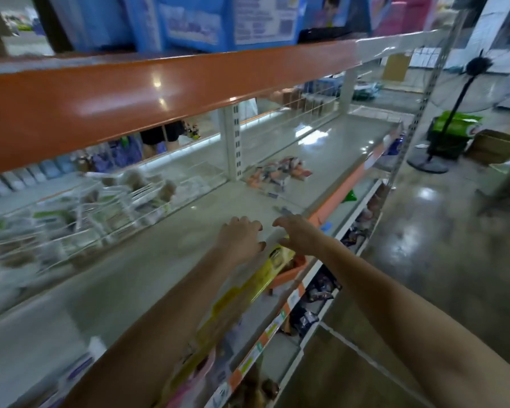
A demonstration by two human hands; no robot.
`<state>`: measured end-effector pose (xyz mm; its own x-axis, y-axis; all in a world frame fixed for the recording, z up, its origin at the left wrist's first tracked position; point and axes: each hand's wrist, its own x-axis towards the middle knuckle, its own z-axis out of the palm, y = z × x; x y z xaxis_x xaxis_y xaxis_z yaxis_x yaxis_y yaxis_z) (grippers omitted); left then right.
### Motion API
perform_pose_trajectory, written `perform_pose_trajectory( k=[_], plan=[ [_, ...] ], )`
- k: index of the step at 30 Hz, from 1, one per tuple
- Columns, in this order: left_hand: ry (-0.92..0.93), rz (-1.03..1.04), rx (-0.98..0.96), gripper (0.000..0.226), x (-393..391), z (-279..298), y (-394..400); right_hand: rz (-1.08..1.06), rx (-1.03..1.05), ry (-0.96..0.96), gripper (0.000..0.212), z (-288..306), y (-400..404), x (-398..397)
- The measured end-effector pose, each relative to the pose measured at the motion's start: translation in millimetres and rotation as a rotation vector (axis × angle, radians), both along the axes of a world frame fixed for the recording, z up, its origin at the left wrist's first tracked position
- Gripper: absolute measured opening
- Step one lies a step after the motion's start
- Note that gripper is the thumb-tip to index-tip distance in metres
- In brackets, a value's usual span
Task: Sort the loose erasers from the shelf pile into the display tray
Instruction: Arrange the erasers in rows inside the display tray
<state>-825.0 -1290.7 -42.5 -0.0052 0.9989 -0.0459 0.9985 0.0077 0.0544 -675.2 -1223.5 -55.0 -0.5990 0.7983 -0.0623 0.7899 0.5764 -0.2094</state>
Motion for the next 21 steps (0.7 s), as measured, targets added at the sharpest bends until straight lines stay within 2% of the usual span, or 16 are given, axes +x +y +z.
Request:
perform_pose_trajectory(
  k=[11, 21],
  plan=[
    [0.002, 0.145, 0.068, 0.040, 27, -16, 137, -0.052, -0.006, 0.119, 0.044, -17, 162, 68],
    [-0.044, 0.188, 0.113, 0.043, 9, -41, 199, -0.078, 0.082, 0.171, 0.041, -18, 266, 58]
  ],
)
